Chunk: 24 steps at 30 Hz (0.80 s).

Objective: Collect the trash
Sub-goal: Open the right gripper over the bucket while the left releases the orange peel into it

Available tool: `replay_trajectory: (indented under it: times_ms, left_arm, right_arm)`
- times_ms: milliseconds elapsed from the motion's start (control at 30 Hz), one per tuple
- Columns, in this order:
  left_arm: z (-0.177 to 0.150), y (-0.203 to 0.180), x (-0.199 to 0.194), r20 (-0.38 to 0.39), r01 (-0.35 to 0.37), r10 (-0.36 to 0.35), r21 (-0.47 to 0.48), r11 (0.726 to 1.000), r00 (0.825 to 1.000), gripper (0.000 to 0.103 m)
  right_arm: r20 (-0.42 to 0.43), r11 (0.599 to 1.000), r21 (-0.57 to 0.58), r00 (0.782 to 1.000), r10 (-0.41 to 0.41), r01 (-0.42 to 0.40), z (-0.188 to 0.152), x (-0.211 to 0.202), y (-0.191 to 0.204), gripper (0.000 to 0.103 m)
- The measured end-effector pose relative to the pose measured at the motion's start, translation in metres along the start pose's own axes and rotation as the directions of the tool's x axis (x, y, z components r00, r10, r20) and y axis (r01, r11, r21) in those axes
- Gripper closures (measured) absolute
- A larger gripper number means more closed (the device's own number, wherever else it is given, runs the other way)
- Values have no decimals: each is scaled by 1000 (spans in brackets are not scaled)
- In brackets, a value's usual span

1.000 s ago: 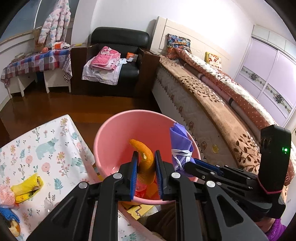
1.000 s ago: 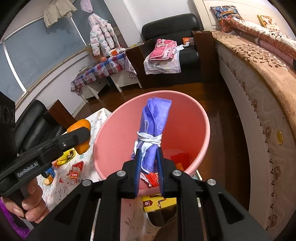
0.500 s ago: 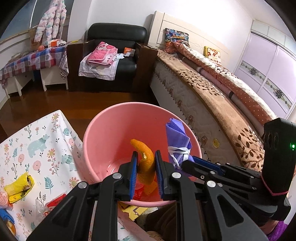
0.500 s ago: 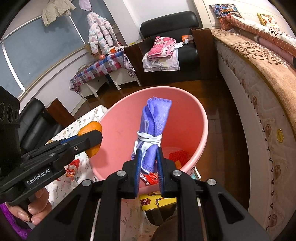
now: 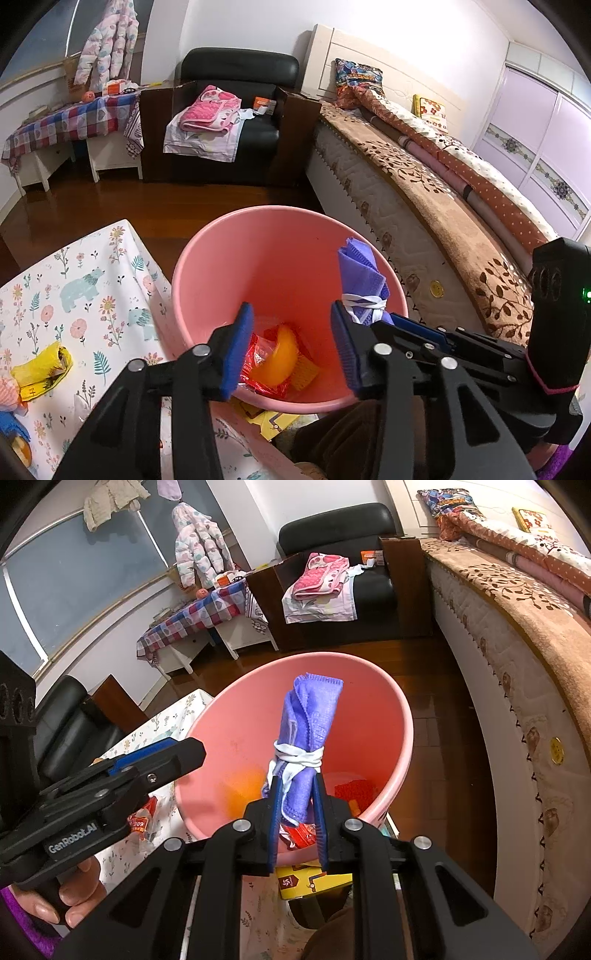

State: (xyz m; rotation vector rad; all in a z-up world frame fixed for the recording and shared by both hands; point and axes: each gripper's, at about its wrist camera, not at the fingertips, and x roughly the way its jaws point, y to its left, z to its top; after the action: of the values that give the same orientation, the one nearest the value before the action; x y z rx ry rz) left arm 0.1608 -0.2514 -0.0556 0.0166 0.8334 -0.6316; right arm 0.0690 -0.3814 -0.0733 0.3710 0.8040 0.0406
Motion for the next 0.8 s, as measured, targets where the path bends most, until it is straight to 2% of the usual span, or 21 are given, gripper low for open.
replay_trajectory:
  times_ms: [67, 367, 433, 800]
  left_arm:
    - [0, 0, -1, 6, -6, 6, 1, 1000, 1000, 55]
    - [-3, -1, -19, 24, -10, 10, 2, 1000, 1000, 54]
    - [-4, 0, -22, 26, -14, 14, 0, 1000, 1000, 54]
    - [-16, 10, -61, 60, -45, 46, -22, 999, 997, 54]
  right_arm:
    - [0, 1000, 0, 1000, -3, 3, 0, -1, 0, 86]
    - [3, 999, 39, 1000, -20, 20, 2, -2, -2, 82]
    - [2, 999, 43, 1000, -21, 21, 1, -2, -1, 75]
    - [36, 1000, -10, 999, 13, -12, -3, -18, 19, 75]
